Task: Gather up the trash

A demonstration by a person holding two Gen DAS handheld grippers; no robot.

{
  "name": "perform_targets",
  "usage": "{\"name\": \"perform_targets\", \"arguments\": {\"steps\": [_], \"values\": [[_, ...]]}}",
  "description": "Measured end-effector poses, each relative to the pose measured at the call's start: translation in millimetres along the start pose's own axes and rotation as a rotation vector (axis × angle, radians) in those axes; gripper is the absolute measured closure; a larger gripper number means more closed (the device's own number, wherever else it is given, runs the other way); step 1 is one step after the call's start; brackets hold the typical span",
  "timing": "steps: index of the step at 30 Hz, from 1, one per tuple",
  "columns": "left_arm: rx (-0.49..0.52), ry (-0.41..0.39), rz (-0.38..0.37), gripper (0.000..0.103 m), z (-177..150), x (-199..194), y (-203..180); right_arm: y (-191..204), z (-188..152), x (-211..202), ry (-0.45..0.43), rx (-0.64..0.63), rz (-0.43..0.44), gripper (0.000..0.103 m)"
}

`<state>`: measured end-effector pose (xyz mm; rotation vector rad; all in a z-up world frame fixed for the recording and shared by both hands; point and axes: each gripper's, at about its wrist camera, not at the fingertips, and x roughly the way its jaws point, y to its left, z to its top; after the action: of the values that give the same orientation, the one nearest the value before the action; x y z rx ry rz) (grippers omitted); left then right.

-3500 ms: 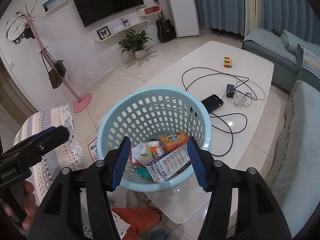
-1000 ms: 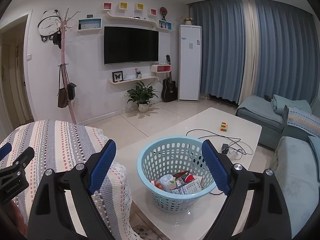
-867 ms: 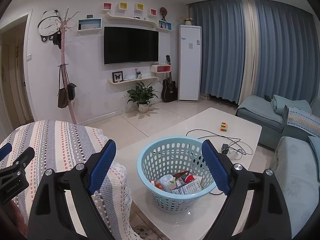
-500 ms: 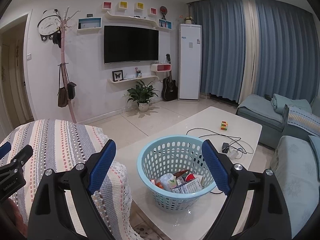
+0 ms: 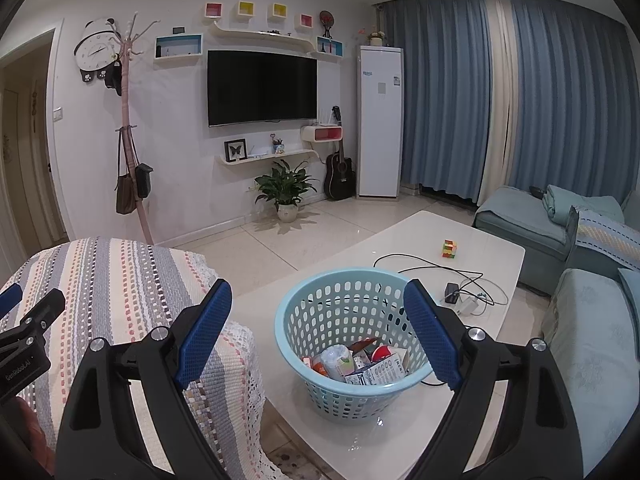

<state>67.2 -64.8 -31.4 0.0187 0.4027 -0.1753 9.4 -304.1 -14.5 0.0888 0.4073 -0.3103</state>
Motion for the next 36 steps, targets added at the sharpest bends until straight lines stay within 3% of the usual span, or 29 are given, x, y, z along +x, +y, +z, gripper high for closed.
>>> {"name": "perform_targets", "arguments": {"steps": [36], "values": [[-0.047, 0.025, -0.011, 0.008, 0.6, -0.5, -1.6, 5.0, -2.9, 0.1, 0.003, 0.002, 0.013, 0.019]]}}
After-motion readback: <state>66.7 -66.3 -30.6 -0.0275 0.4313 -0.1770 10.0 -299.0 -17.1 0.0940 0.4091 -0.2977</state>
